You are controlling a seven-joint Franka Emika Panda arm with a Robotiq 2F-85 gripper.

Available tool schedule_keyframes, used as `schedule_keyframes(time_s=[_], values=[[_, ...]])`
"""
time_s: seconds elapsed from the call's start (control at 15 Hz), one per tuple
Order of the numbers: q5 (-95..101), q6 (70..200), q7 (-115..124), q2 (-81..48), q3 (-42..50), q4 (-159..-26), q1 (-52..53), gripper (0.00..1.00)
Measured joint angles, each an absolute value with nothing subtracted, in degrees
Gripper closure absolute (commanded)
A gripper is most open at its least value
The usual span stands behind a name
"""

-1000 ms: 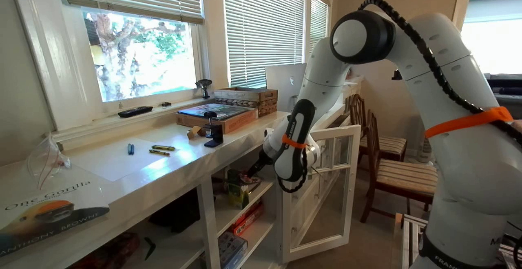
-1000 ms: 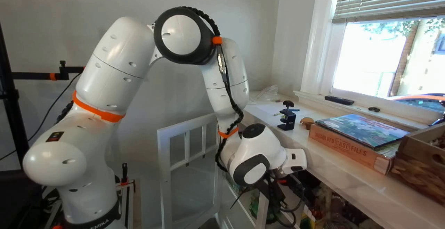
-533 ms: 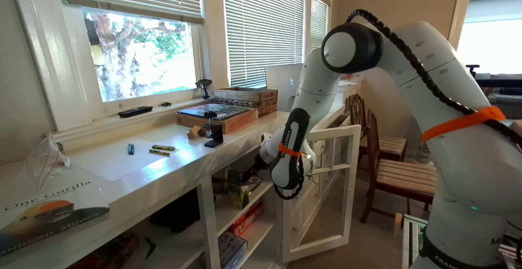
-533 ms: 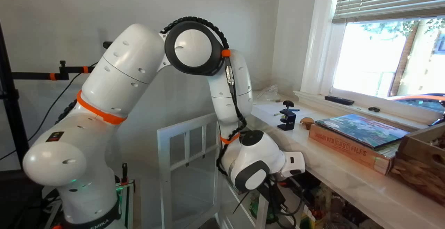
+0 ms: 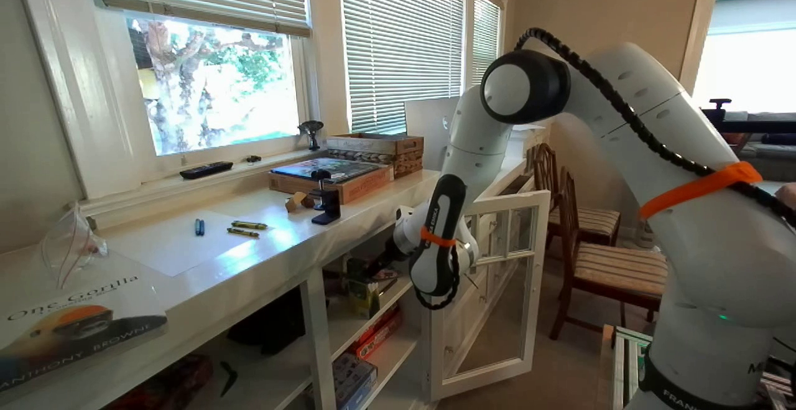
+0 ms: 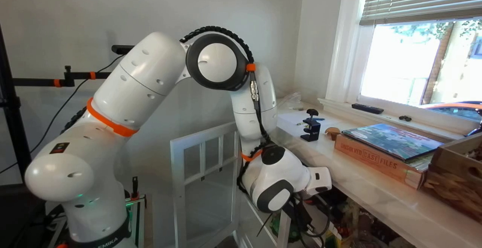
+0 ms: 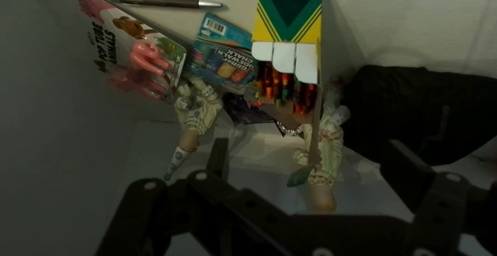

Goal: Pick up the green box in the shelf and put it on the table

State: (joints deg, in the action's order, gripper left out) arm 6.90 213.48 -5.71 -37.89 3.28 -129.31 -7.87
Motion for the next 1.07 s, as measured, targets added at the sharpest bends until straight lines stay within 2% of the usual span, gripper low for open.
schedule_keyframes(time_s=[0.6,0.67,0.73,1.07], values=[[6.9,213.7,-5.7,-41.0,2.7,-125.5,-7.7,0.00],[6.9,213.7,-5.7,-41.3,2.6,-125.1,-7.6,0.25],[7.0,213.7,-5.7,-41.6,2.5,-124.7,-7.5,0.27],[7.0,213.7,-5.7,-42.9,1.9,-123.0,-7.2,0.67]])
